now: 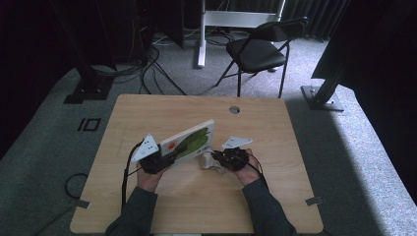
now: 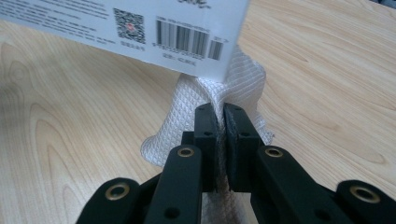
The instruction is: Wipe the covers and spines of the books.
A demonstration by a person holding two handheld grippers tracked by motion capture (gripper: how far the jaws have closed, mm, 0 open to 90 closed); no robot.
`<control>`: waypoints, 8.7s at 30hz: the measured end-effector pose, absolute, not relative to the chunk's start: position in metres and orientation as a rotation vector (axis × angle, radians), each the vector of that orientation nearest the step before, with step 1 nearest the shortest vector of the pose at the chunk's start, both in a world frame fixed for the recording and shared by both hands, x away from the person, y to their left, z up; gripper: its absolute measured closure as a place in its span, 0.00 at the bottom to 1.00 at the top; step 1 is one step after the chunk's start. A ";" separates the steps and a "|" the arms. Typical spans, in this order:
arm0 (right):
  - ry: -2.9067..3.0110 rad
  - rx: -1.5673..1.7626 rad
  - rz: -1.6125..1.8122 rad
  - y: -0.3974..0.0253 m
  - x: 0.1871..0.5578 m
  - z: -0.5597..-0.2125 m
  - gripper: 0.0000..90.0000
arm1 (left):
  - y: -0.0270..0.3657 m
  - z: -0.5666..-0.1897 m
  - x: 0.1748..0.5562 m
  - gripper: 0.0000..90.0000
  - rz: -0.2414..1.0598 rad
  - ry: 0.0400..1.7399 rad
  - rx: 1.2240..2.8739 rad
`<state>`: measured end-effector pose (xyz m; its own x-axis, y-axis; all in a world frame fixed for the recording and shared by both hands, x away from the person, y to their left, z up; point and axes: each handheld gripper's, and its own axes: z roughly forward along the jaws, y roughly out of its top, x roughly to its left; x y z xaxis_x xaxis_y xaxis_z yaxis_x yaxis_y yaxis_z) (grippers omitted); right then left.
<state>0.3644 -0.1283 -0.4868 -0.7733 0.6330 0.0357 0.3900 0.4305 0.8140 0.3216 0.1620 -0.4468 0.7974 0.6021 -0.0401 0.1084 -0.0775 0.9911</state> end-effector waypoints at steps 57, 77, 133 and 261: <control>2.486 0.632 1.318 -0.085 0.339 -0.482 0.94 | 0.140 -0.448 0.331 0.87 0.420 0.564 1.615; 2.437 0.743 1.307 -0.101 0.349 -0.482 0.94 | 0.148 -0.446 0.328 0.87 0.427 0.572 1.596; 2.499 0.511 1.331 -0.061 0.320 -0.474 0.94 | 0.133 -0.451 0.336 0.87 0.401 0.581 1.595; 2.324 0.742 1.296 -0.133 0.343 -0.455 0.94 | 0.170 -0.449 0.332 0.87 0.491 0.653 1.570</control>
